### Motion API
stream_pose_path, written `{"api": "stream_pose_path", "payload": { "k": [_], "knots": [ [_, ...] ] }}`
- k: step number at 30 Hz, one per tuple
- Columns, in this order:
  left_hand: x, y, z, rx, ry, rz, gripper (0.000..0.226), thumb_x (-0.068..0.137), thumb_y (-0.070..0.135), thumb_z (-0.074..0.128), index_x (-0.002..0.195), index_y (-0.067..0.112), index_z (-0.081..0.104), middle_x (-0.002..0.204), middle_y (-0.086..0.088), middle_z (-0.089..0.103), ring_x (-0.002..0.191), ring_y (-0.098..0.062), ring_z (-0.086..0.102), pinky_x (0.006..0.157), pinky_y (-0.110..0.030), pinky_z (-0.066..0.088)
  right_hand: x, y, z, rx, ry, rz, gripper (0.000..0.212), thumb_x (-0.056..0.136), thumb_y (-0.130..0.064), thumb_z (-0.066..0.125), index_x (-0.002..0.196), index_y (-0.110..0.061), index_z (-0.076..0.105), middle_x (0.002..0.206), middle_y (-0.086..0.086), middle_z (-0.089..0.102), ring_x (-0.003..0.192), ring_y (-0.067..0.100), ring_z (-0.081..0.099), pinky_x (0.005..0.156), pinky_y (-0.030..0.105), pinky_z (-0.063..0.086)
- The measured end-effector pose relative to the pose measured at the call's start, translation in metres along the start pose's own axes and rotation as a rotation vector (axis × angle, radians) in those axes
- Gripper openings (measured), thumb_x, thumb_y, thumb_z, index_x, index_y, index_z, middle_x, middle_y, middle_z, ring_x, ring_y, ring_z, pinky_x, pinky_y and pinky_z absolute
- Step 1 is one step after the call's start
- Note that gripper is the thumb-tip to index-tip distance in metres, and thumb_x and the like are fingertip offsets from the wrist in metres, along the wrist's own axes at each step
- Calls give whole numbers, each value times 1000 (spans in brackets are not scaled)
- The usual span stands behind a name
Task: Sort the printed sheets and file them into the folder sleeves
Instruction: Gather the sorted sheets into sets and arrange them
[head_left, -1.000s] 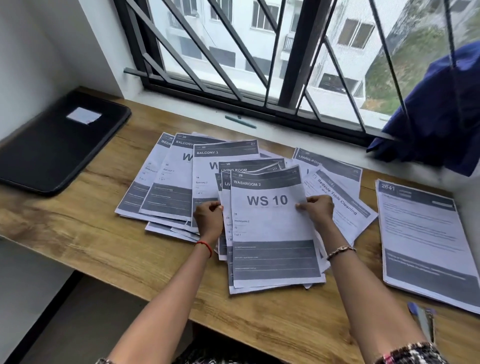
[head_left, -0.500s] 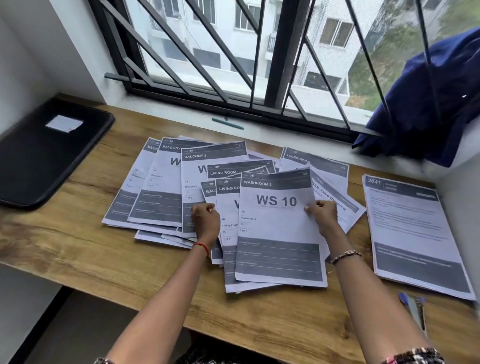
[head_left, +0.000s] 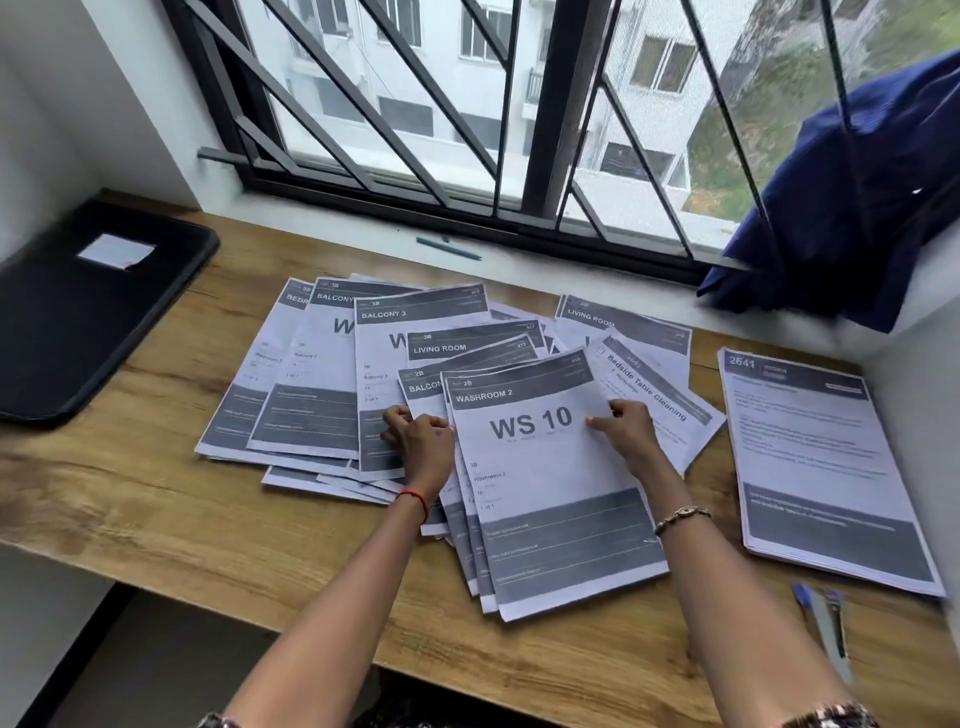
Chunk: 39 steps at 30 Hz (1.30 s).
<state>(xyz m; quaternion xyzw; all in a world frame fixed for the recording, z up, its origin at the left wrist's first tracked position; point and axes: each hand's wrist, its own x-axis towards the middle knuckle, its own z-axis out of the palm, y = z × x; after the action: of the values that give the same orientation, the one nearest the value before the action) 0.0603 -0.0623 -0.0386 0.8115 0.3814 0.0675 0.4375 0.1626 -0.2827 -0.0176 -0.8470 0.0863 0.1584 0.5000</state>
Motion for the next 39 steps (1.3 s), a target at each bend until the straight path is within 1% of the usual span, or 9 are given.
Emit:
{"api": "stream_pose_path", "payload": {
  "k": [7, 12, 15, 20, 26, 29, 32, 35, 39],
  "knots": [
    [-2, 1, -2, -81, 19, 51, 11, 86, 5, 61, 94, 0, 66, 124, -18, 36, 116, -33, 36, 100, -29, 29, 3, -2, 3, -69, 6, -46, 18, 83, 3, 59, 99, 1, 66, 94, 12, 64, 85, 25, 59, 75, 32, 47],
    [-3, 3, -8, -191, 46, 142, 25, 83, -10, 58, 106, -4, 61, 118, -22, 50, 109, -31, 52, 85, -14, 33, 4, -4, 5, -114, -15, -75, 17, 83, 1, 58, 97, 1, 67, 92, 13, 65, 85, 26, 60, 72, 31, 46],
    [-3, 3, -9, -259, 9, 159, 40, 86, -10, 51, 124, 2, 52, 119, -20, 59, 111, -33, 56, 87, -25, 43, 3, -7, 7, -101, -21, -70, 19, 86, 1, 55, 102, 1, 65, 94, 12, 63, 84, 24, 59, 71, 28, 44],
    [-6, 8, -13, -336, -135, 131, 68, 91, -16, 30, 149, 17, 16, 148, -19, 32, 136, -29, 35, 101, -27, 38, 1, -13, 10, -45, 26, -90, 26, 89, 3, 48, 111, 2, 60, 106, 17, 62, 92, 27, 58, 74, 29, 44],
    [-3, 11, -17, -475, -292, 37, 59, 100, 16, 42, 150, 14, 11, 154, -10, 23, 141, -25, 24, 112, -33, 26, 2, -19, 20, -91, 53, -108, 28, 88, 3, 46, 113, 3, 59, 114, 20, 62, 100, 30, 58, 77, 30, 43],
    [-1, 9, -18, -448, -342, 92, 75, 92, 0, 53, 150, 17, 10, 152, -4, 28, 139, -20, 30, 114, -37, 27, 1, -24, 28, -110, 48, -98, 29, 89, 2, 45, 114, 2, 59, 116, 19, 62, 104, 32, 58, 80, 32, 45],
    [0, 9, -21, -460, -349, 93, 74, 91, -10, 46, 150, 17, 11, 152, -5, 28, 139, -20, 31, 114, -37, 27, 3, -25, 34, -125, 54, -84, 32, 87, 2, 46, 116, 2, 59, 117, 17, 62, 105, 32, 58, 83, 33, 46],
    [2, 11, -25, -445, -333, 85, 70, 92, -11, 41, 150, 17, 11, 153, -2, 24, 141, -18, 22, 108, -21, 22, 2, -25, 36, -134, 64, -60, 29, 87, 1, 47, 111, 2, 62, 108, 15, 63, 98, 29, 59, 76, 28, 44],
    [9, 8, -28, -458, -330, 75, 68, 94, -11, 36, 150, 18, 11, 156, -3, 16, 143, -17, 15, 105, -19, 20, -1, -23, 38, -133, 50, -38, 16, 85, 0, 49, 87, 6, 63, 84, 15, 60, 80, 27, 56, 66, 25, 36]
  ]
}}
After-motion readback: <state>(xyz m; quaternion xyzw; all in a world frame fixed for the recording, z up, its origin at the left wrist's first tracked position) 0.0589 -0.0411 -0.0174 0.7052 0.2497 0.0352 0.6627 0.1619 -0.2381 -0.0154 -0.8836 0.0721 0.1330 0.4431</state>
